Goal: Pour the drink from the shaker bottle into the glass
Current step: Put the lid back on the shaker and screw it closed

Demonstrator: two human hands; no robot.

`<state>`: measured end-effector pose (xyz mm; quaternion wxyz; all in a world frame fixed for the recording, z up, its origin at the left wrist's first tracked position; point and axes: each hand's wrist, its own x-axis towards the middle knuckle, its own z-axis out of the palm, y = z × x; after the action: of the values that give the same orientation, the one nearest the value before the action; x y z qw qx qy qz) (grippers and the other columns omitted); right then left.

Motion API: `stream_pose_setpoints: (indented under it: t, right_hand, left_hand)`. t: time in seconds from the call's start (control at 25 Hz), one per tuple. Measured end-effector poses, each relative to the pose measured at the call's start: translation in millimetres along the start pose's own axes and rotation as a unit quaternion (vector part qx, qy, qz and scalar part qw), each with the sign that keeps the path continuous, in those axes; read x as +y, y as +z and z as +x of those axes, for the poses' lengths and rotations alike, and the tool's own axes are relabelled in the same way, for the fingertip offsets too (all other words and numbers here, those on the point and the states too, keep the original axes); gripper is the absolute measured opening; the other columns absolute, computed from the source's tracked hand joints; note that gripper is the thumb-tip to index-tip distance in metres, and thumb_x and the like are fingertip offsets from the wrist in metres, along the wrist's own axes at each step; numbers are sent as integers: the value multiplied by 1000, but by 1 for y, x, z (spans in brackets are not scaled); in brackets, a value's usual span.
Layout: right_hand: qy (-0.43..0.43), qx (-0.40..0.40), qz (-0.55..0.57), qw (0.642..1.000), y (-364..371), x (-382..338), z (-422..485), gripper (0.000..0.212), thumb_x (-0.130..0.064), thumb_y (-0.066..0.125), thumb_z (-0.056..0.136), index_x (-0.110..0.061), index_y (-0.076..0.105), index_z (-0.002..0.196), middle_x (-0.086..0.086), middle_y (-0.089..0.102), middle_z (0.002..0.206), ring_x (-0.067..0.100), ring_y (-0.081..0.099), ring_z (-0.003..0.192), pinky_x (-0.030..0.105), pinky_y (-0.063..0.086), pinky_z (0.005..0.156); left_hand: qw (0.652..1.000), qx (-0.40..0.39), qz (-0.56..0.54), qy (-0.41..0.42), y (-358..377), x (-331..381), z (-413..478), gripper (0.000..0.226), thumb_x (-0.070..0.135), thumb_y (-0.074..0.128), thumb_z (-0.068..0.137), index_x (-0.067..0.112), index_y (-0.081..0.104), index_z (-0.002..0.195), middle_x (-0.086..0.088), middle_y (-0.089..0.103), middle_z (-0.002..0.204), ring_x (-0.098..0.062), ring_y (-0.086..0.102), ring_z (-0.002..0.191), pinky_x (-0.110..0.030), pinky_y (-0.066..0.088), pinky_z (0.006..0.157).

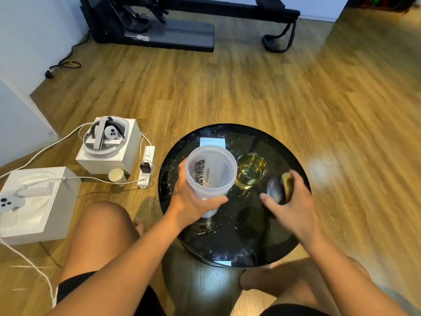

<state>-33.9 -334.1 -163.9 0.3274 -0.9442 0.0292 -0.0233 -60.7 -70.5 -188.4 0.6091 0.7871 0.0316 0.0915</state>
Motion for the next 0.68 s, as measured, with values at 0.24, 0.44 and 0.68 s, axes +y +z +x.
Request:
stream_pose_setpoints:
  t: [0.24, 0.44, 0.68]
  right_hand:
    - [-222, -58, -52, 972, -34, -146, 15, 100, -77, 62, 57, -39, 26, 142, -9, 56, 126, 15, 53, 111, 36, 45, 81]
    - [-302, -149, -209, 918, -14, -188, 20, 100, -69, 60, 65, -26, 24, 147, -4, 53, 134, 25, 47, 121, 43, 48, 82]
    - [-338, -177, -267, 885, -2, -187, 21, 108, -76, 51, 59, -26, 19, 149, -1, 49, 139, 27, 48, 116, 40, 49, 80]
  left_hand:
    - [1000, -11, -4, 11, 1, 5, 3, 113, 30, 98, 55, 17, 36, 148, -2, 55, 142, -21, 55, 134, -49, 47, 110]
    - [999, -8, 38, -26, 1, 9, 2, 112, 56, 86, 48, 34, 32, 143, 17, 58, 124, 0, 61, 111, -35, 57, 93]
    - [998, -18, 20, -52, 1, -11, 3, 113, 52, 97, 48, 46, 32, 140, 30, 61, 120, 10, 60, 111, -20, 52, 90]
